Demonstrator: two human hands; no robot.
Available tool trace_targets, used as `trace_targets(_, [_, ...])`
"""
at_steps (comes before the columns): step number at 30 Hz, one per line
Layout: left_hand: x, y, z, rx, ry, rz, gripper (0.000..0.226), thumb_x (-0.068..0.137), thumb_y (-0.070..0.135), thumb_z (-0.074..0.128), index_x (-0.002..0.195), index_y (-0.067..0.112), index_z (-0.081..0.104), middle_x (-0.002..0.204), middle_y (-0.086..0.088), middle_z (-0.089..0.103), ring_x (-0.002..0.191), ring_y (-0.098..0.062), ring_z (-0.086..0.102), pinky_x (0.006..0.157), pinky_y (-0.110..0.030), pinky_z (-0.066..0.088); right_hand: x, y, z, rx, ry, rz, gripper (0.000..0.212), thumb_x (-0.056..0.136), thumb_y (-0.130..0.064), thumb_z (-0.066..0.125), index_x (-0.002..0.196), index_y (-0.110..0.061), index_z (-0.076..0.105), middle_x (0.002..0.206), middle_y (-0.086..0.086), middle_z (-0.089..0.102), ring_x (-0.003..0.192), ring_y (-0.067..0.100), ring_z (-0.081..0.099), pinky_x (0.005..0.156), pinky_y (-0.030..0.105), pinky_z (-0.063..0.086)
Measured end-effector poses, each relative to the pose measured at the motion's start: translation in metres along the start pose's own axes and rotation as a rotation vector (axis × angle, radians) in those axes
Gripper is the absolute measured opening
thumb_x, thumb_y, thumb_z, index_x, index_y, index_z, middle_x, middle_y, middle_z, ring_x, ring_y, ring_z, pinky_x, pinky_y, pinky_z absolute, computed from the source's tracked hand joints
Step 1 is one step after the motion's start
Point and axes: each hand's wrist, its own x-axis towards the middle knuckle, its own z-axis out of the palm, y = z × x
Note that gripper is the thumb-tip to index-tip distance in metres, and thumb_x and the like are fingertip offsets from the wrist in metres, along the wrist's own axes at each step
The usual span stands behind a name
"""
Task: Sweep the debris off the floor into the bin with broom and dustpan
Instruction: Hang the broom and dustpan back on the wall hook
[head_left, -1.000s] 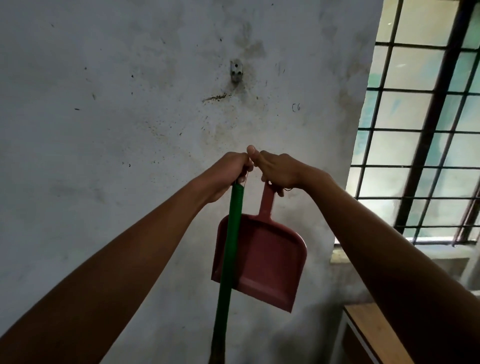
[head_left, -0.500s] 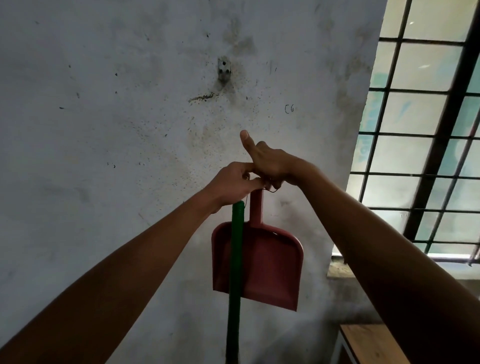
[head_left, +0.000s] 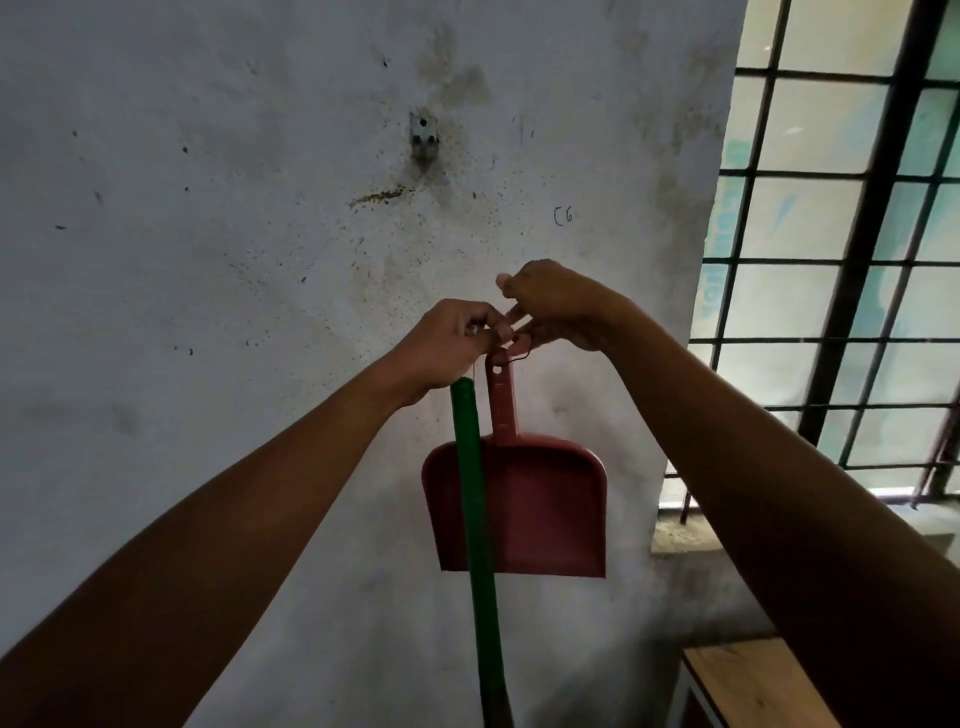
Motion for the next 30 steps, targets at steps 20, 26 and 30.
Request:
trace_targets(20, [0.011, -0.029, -0.094, -0.337, -0.255, 0.015, 0.036, 0.099, 0.032, 0.071, 0.116, 0.001, 0.074, 0.087, -0.007, 0.054, 0.076, -0.015, 0.043, 0.069, -0.029, 0.039, -0.01, -0.027, 0.031, -0.287, 0.11, -0.692, 0.01, 0.094, -0.009, 0.08, 0.103, -0.011, 0.083, 0.113, 0.004, 0.078, 0.093, 0.02, 0.079, 0.074, 0.035, 0.066])
trace_targets(26, [0.007, -0.043, -0.107, -0.344, -0.243, -0.059, 0.021, 0.107, 0.019, 0.059, 0.106, 0.01, 0.079, 0.082, -0.003, 0.055, 0.069, -0.013, 0.039, 0.063, -0.027, 0.037, -0.007, -0.043, 0.04, -0.343, 0.118, -0.49, 0.012, 0.094, -0.017, 0.081, 0.097, -0.005, 0.082, 0.09, 0.007, 0.081, 0.083, 0.019, 0.08, 0.079, 0.037, 0.067])
trace_targets(30, [0.01, -0.047, -0.116, -0.343, -0.229, -0.082, 0.028, 0.108, 0.016, 0.049, 0.112, 0.011, 0.076, 0.073, 0.001, 0.043, 0.066, -0.012, 0.039, 0.064, -0.029, 0.036, -0.007, -0.047, 0.039, -0.361, 0.007, -0.288, 0.018, 0.095, -0.023, 0.078, 0.098, -0.004, 0.078, 0.09, 0.005, 0.082, 0.087, 0.017, 0.08, 0.084, 0.035, 0.066])
